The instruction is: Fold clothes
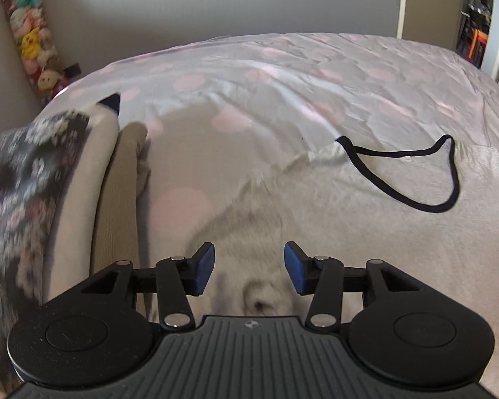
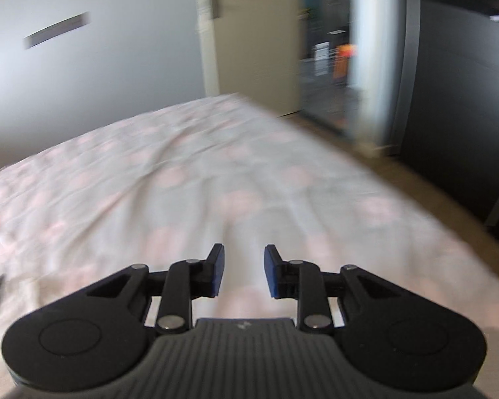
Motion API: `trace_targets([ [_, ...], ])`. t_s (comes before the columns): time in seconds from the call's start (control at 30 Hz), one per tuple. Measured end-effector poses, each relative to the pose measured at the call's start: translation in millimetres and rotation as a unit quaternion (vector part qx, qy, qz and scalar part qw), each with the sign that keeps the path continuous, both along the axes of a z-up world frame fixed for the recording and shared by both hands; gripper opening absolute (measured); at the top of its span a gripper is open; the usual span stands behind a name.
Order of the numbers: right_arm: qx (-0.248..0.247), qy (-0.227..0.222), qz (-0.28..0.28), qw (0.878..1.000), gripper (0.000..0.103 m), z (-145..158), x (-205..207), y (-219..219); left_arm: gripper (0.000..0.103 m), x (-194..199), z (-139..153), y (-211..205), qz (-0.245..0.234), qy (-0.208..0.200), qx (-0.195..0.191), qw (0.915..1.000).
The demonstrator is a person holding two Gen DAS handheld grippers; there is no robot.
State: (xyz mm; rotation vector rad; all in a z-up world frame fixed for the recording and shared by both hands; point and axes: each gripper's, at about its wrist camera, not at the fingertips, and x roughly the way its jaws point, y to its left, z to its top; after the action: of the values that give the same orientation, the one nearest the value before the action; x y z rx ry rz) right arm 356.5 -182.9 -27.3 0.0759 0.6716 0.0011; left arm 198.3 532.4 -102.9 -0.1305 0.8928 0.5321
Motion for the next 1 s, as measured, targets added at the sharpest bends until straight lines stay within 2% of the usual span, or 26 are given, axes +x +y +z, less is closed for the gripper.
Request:
trace_targets([
  [0.2,0.029,0.035,0.121,0.992,0.029,-54,33,97,0.05,36,-14,33,-0.007,-0.023,-0.02,0.9995],
  [0.33,0.021,0.054,0.176,0.983,0.029,-85,53,158,0.05,59,-32,42,-0.022,-0.013,-0.013,0.9996],
  [0.47,0.017,0.063,0.201,0.977,0.033,-103,69,197,0.05,73,-49,49,-0.033,-0.011,-0.018,0.9992],
  [0.53,0.016,0.068,0.205,0.976,0.041,-111,75,208,0.051,75,-55,52,-0.032,-0.017,-0.026,0.999],
  [0.67,-0.002,0.081,0.206,0.975,0.045,-128,82,223,0.053,72,-63,53,-0.017,-0.047,-0.039,0.998],
  [0.73,-0.013,0.072,0.209,0.975,0.046,-131,76,227,0.05,70,-64,48,-0.023,-0.06,-0.045,0.997],
  [0.77,-0.023,0.071,0.213,0.974,0.045,-132,73,230,0.047,69,-64,45,-0.027,-0.063,-0.046,0.9966],
  [0.8,-0.033,0.07,0.217,0.973,0.04,-132,70,233,0.04,69,-64,41,-0.03,-0.063,-0.041,0.9967],
  [0.83,-0.044,0.069,0.222,0.972,0.03,-131,67,235,0.03,69,-63,38,-0.032,-0.063,-0.037,0.9968],
  [0.87,-0.058,0.068,0.224,0.971,0.023,-130,65,238,0.015,70,-62,36,-0.03,-0.063,-0.036,0.9969],
  [0.9,-0.071,0.067,0.226,0.969,0.009,-128,63,241,0.009,70,-60,36,-0.025,-0.062,-0.035,0.9971],
  [0.93,-0.083,0.065,0.226,0.968,0.005,-126,62,243,0.008,72,-57,36,-0.017,-0.062,-0.037,0.9972],
  [1.0,-0.103,0.053,0.219,0.969,0.004,-119,59,248,0.007,74,-52,35,-0.003,-0.059,-0.029,0.9978],
])
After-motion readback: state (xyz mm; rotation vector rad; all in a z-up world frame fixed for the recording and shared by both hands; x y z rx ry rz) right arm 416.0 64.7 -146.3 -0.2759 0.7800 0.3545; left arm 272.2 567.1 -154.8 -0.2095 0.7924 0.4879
